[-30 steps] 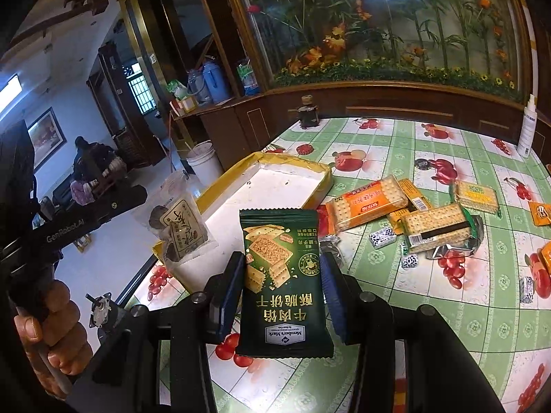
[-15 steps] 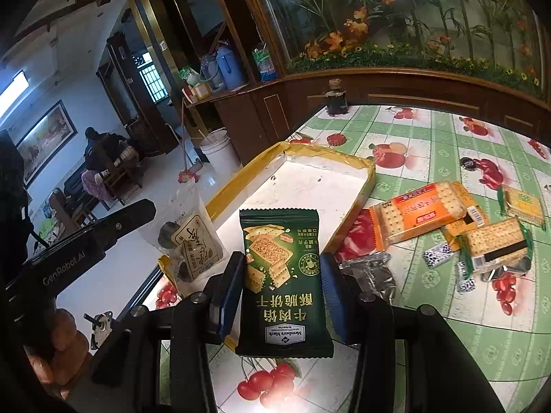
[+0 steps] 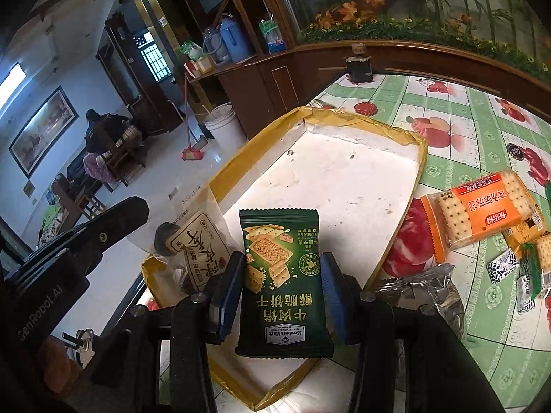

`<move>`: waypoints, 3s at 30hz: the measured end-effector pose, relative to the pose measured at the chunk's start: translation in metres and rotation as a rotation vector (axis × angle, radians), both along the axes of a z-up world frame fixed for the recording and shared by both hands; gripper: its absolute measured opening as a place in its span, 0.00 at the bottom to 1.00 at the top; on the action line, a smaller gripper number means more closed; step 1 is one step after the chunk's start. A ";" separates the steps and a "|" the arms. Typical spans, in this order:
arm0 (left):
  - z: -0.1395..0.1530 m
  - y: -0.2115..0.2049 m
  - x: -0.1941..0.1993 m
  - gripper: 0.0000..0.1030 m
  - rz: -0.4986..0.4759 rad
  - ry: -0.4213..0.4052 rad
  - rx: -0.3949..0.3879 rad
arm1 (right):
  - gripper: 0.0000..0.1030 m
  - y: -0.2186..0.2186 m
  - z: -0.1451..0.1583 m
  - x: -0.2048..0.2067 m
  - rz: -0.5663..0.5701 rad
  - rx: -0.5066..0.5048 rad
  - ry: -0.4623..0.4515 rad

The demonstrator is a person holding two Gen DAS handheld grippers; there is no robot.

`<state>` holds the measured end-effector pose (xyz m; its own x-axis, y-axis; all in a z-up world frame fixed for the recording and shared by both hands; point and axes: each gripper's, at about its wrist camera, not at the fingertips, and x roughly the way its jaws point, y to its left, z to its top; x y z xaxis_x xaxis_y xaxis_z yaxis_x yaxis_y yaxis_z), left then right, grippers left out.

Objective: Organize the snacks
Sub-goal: 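Lower both snacks into the tray and open both tools, then withdraw both tools from the tray back toward the remaining snacks, then grasp the orange snack packet with the right tool while the left tool grasps the silver foil bag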

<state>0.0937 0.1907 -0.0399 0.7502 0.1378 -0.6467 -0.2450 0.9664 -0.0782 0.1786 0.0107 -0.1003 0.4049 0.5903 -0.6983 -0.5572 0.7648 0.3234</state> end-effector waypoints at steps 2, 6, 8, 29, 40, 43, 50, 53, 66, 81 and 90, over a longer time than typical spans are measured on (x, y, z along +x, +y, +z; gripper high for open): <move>-0.004 0.001 0.002 0.00 0.009 0.010 0.012 | 0.44 0.003 -0.003 0.004 -0.001 -0.006 0.006; -0.012 0.004 0.004 0.00 0.019 0.027 0.007 | 0.44 0.009 -0.010 0.007 0.006 -0.013 0.015; -0.014 0.005 0.005 0.00 0.022 0.033 0.005 | 0.44 0.011 -0.012 0.007 0.010 -0.020 0.017; 0.018 -0.009 -0.027 0.52 0.099 -0.067 0.121 | 0.67 -0.039 0.005 -0.010 -0.092 0.001 -0.003; 0.043 -0.038 -0.050 0.57 0.077 -0.136 0.160 | 0.77 -0.118 0.015 -0.034 -0.230 0.023 -0.001; 0.047 -0.045 -0.054 0.58 0.075 -0.147 0.166 | 0.77 -0.138 0.014 -0.040 -0.268 0.023 0.000; 0.047 -0.062 -0.061 0.79 0.057 -0.148 0.182 | 0.81 -0.185 0.012 -0.055 -0.341 -0.010 -0.037; 0.037 -0.069 -0.058 0.79 0.017 -0.112 0.155 | 0.81 -0.213 0.004 -0.059 -0.395 -0.051 -0.039; -0.032 -0.130 -0.015 0.78 -0.147 0.156 -0.085 | 0.81 -0.305 -0.029 -0.067 -0.537 -0.083 0.026; -0.079 -0.150 0.053 0.78 -0.005 0.315 -0.150 | 0.82 -0.407 -0.027 -0.037 -0.742 -0.089 -0.008; -0.086 -0.150 0.065 0.79 0.012 0.318 -0.148 | 0.82 -0.435 -0.048 0.017 -0.881 -0.051 0.106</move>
<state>0.1586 0.0410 -0.1260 0.5067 0.0325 -0.8615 -0.2911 0.9471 -0.1354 0.1955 -0.4244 -0.1487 0.6295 0.0621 -0.7745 0.2714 0.9165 0.2940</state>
